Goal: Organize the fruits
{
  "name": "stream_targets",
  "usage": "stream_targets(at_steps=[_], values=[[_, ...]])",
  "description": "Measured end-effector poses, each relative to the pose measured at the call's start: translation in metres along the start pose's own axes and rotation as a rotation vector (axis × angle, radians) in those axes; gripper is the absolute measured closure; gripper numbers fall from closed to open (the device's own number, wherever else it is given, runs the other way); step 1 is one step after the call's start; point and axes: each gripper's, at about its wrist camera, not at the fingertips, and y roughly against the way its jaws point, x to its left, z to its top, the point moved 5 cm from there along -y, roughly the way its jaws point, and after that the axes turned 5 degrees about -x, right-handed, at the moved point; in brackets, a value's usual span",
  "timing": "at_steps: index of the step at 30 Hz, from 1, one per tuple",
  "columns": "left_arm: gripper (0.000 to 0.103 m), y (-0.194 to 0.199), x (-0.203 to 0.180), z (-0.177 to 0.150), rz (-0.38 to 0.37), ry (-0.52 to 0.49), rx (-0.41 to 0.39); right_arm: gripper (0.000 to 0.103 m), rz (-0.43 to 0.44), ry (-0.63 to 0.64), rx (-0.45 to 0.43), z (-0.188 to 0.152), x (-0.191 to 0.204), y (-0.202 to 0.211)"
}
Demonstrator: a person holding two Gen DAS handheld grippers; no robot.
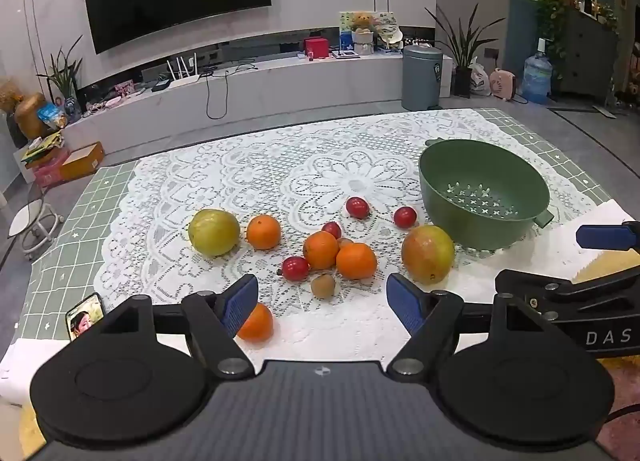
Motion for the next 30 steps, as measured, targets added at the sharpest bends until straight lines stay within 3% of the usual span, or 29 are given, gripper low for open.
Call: stream_targets(at_steps=[30], values=[[0.019, -0.0017, -0.0001, -0.0025, -0.017, 0.001, 0.03, 0.004, 0.009, -0.003, 0.026, 0.0002, 0.0006, -0.0033]])
